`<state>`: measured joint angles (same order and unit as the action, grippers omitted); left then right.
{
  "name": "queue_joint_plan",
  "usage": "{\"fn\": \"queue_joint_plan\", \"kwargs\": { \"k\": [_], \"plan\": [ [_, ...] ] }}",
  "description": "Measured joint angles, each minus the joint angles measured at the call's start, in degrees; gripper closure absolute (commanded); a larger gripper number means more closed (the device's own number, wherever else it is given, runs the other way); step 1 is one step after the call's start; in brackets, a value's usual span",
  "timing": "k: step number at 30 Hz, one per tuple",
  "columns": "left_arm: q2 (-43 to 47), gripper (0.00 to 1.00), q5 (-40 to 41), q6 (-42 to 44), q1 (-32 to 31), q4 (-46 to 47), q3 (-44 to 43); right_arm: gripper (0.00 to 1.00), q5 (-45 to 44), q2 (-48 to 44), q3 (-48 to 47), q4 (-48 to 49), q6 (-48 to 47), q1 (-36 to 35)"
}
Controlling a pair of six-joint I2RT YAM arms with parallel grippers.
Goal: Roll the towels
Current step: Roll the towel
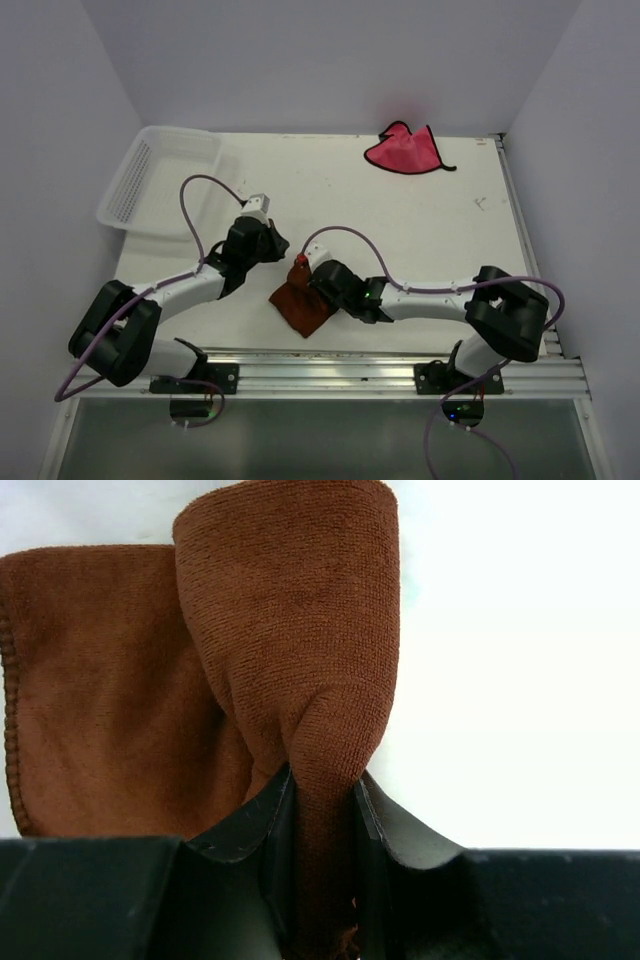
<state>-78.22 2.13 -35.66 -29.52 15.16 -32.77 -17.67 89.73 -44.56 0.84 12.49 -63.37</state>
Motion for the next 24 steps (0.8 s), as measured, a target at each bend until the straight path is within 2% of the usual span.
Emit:
{"fn": "queue_joint_plan", "kwargs": {
  "k": [7,13,18,24],
  "plan": [
    [1.2,1.0,0.0,0.0,0.0,-1.2,0.0,0.92,-17.1,4.4,-4.8,-4.8,-4.8,-0.8],
    [1.2,1.0,-0.1,0.0,0.5,-2.4,0.0,0.91,-31.1,12.8,-10.2,-7.4,-9.4,-6.1],
    [1.2,1.0,-0.4,0.3,2.1,-2.9,0.0,0.86,-39.3,18.7,-13.3,-9.3,-11.7,-10.5],
    [1.2,1.0,-3.1,0.3,5.5,-3.1,-0.2,0.8,-45.2,23.4,-15.9,-10.9,-15.6,-13.3]
  ]
}}
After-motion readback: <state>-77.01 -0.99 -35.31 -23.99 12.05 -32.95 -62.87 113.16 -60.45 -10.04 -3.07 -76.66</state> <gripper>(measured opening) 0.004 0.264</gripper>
